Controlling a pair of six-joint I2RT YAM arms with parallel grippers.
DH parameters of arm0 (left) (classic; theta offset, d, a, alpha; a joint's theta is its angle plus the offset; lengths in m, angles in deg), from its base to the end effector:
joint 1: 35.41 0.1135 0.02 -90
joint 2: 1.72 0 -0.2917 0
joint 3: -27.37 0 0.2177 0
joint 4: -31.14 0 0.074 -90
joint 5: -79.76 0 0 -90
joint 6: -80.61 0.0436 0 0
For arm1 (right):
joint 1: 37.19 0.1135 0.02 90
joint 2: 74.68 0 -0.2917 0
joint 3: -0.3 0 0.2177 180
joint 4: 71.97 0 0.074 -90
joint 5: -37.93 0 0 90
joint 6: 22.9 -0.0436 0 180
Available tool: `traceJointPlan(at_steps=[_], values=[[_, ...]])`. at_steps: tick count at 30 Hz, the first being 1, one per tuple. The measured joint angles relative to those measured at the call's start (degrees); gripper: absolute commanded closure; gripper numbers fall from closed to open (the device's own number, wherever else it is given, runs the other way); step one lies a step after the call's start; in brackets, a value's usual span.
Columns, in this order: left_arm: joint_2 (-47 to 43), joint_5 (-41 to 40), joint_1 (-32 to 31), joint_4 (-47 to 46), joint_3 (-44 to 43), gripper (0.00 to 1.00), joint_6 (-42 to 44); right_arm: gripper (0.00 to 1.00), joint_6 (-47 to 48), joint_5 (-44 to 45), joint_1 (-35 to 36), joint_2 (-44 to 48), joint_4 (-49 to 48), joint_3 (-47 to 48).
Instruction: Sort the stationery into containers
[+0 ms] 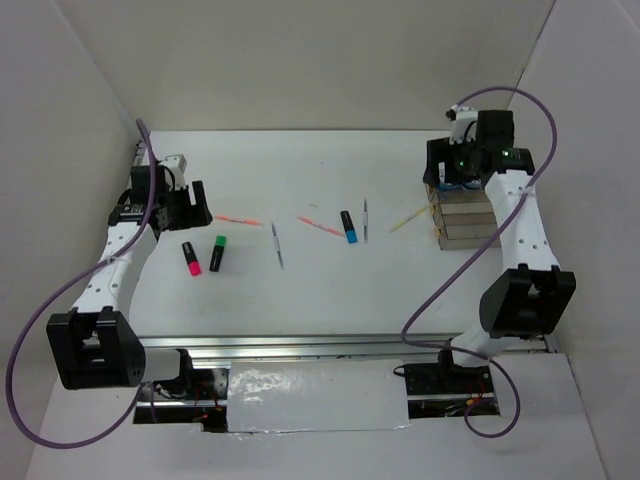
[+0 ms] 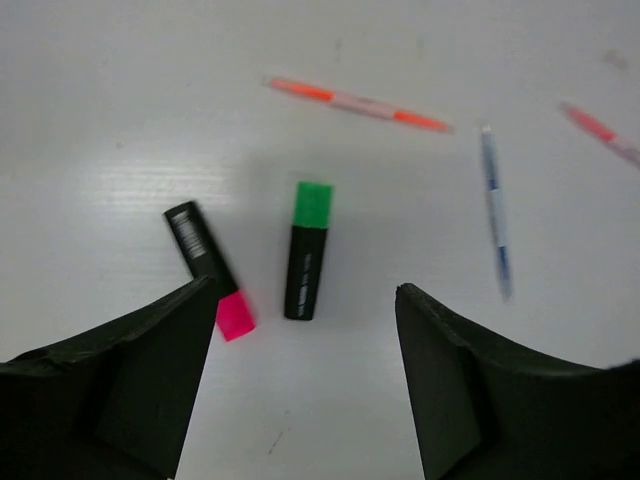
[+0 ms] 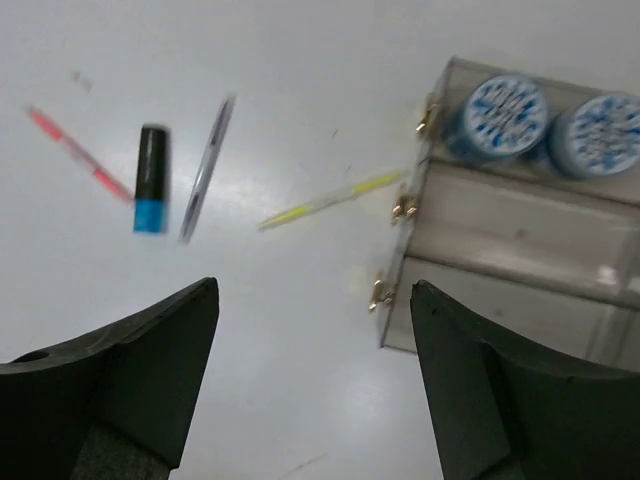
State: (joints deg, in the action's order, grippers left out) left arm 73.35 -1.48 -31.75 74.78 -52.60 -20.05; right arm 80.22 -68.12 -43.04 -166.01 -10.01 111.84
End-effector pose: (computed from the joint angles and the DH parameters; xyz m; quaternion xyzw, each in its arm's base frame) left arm 0.2530 0.0095 0.3407 -0.0793 0.8961 -0.0951 0.4263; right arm 0.3171 -0.0204 0.4032 -0.1142 0.8983 0.0590 0.4202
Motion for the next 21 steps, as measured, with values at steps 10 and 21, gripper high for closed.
traceJointPlan(at_steps=[10,21], values=[[7.13,-11.43,4.68,4.15,3.87,0.31,-3.34,0.25,-2.84,-1.36,6.8,4.31,-1.05,-21.29],[20.44,-12.92,5.64,3.65,3.98,0.4,-4.57,0.27,-2.51,-1.44,8.63,8.26,-1.86,-22.05]])
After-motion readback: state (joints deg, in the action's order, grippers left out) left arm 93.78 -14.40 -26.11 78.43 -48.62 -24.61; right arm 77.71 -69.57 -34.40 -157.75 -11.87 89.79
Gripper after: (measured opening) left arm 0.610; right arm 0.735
